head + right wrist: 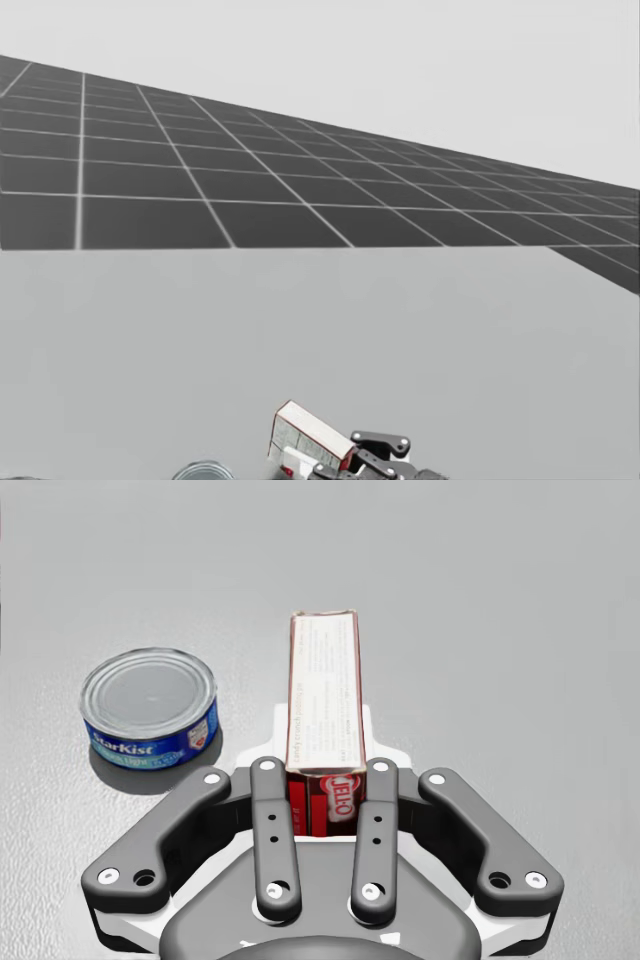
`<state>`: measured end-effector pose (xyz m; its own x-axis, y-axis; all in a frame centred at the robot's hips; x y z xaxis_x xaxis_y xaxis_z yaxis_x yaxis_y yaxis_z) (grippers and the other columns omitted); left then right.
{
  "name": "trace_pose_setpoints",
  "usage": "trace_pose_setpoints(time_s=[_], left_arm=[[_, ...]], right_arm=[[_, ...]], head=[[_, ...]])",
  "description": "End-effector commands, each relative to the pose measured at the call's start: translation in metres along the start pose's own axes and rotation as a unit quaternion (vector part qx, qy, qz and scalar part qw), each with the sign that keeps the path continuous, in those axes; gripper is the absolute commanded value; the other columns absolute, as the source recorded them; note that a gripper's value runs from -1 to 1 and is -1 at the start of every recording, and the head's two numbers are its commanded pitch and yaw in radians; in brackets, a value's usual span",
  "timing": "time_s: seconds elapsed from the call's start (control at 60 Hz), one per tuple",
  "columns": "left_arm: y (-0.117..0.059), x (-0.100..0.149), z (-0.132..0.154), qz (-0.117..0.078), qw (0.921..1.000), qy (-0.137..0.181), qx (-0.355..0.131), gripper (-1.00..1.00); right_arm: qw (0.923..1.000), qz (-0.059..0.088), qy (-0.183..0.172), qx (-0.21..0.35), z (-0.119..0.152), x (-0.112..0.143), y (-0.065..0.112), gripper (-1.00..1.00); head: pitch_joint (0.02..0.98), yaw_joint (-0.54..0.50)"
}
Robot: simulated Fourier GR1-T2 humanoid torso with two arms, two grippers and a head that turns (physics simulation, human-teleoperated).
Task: Lift the pudding box off the table.
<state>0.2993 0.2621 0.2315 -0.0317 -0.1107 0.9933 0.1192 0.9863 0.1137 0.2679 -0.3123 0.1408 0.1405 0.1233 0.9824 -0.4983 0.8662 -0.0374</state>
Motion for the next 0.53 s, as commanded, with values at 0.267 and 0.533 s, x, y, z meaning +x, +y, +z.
trace_pose_setpoints(time_s=[0.267, 0.533], left_arm=[[0.002, 0.002, 0.000, 0.001, 1.0000, -0.007, 0.004, -1.00], [0.003, 0.003, 0.000, 0.002, 0.9999, -0.011, 0.006, -1.00]], right_arm=[[0.9836, 0.025, -0.121, -0.131, -0.002, 0.105, -0.024, 1.00], [0.9669, 0.042, -0.187, -0.168, 0.011, 0.151, -0.018, 1.00]], head=[[0.425, -0.47], [0.421, -0.47]])
